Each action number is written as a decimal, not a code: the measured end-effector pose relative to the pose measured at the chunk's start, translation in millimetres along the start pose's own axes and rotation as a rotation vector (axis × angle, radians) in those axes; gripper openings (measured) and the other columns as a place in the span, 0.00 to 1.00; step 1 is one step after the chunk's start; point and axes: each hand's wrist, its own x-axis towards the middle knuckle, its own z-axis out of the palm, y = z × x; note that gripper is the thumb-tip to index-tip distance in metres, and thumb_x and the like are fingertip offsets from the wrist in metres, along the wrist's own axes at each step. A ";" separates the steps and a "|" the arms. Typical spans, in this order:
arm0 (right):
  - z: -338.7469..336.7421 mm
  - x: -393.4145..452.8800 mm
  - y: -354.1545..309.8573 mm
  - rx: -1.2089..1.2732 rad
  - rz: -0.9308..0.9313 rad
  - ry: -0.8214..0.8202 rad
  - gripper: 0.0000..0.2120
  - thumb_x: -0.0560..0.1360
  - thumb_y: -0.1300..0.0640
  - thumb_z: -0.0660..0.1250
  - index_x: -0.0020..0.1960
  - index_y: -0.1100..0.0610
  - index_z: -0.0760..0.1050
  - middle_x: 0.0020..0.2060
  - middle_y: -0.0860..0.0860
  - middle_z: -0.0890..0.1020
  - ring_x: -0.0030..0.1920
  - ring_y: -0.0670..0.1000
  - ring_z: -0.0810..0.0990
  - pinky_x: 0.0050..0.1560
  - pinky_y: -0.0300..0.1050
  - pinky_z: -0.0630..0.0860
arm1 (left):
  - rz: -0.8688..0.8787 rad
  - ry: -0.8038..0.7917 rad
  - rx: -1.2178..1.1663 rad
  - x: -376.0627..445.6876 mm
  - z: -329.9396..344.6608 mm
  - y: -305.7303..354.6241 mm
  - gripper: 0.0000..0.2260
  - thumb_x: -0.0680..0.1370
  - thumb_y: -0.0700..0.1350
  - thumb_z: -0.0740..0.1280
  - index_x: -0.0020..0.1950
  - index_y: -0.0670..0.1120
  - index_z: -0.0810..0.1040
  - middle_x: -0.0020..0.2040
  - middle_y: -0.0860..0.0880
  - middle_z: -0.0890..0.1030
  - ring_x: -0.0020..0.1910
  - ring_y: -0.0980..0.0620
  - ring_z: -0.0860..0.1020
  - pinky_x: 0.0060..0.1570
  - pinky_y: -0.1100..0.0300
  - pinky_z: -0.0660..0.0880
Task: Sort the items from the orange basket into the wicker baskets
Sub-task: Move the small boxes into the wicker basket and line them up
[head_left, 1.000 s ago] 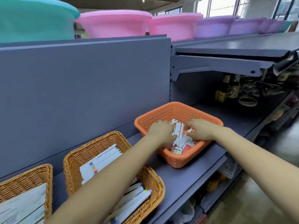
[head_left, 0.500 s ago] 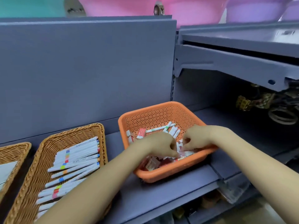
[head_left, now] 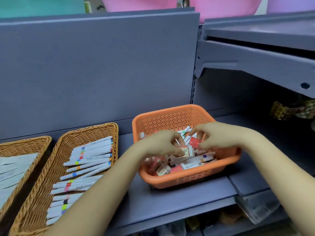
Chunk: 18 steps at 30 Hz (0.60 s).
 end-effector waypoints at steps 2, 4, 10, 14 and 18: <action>-1.1 -1.6 -5.0 0.110 -0.065 0.072 0.18 0.73 0.55 0.67 0.61 0.43 0.71 0.48 0.40 0.76 0.42 0.39 0.76 0.40 0.33 0.70 | -0.017 0.075 -0.237 -9.7 -8.6 -5.4 0.06 0.75 0.40 0.70 0.50 0.47 0.75 0.40 0.52 0.76 0.31 0.59 0.76 0.33 0.69 0.73; 0.4 -1.4 -12.6 0.214 -0.132 0.136 0.16 0.73 0.56 0.67 0.59 0.42 0.72 0.50 0.42 0.76 0.44 0.41 0.77 0.42 0.34 0.73 | -0.025 0.109 -0.490 -19.8 -14.4 -10.9 0.06 0.76 0.37 0.69 0.49 0.45 0.75 0.42 0.49 0.77 0.33 0.59 0.79 0.34 0.68 0.75; 12.1 7.1 -37.8 0.472 -0.212 0.304 0.17 0.71 0.60 0.70 0.54 0.43 0.73 0.50 0.43 0.76 0.51 0.46 0.77 0.54 0.46 0.76 | -0.020 0.296 -0.794 -40.8 -20.6 -32.2 0.04 0.76 0.37 0.68 0.49 0.44 0.79 0.40 0.47 0.80 0.35 0.55 0.79 0.40 0.62 0.78; 20.8 10.6 -53.0 0.740 -0.250 0.402 0.16 0.71 0.65 0.70 0.52 0.48 0.75 0.49 0.47 0.79 0.52 0.47 0.79 0.53 0.43 0.76 | -0.011 0.390 -0.905 -53.8 -24.4 -41.4 0.05 0.76 0.35 0.68 0.47 0.44 0.79 0.36 0.49 0.80 0.32 0.56 0.79 0.35 0.67 0.76; 36.3 13.2 -67.3 1.067 -0.287 0.390 0.16 0.70 0.71 0.69 0.52 0.54 0.73 0.49 0.52 0.82 0.54 0.52 0.81 0.55 0.45 0.77 | -0.001 0.482 -1.030 -63.0 -25.5 -45.4 0.06 0.74 0.34 0.68 0.44 0.43 0.74 0.33 0.51 0.80 0.29 0.58 0.78 0.32 0.67 0.76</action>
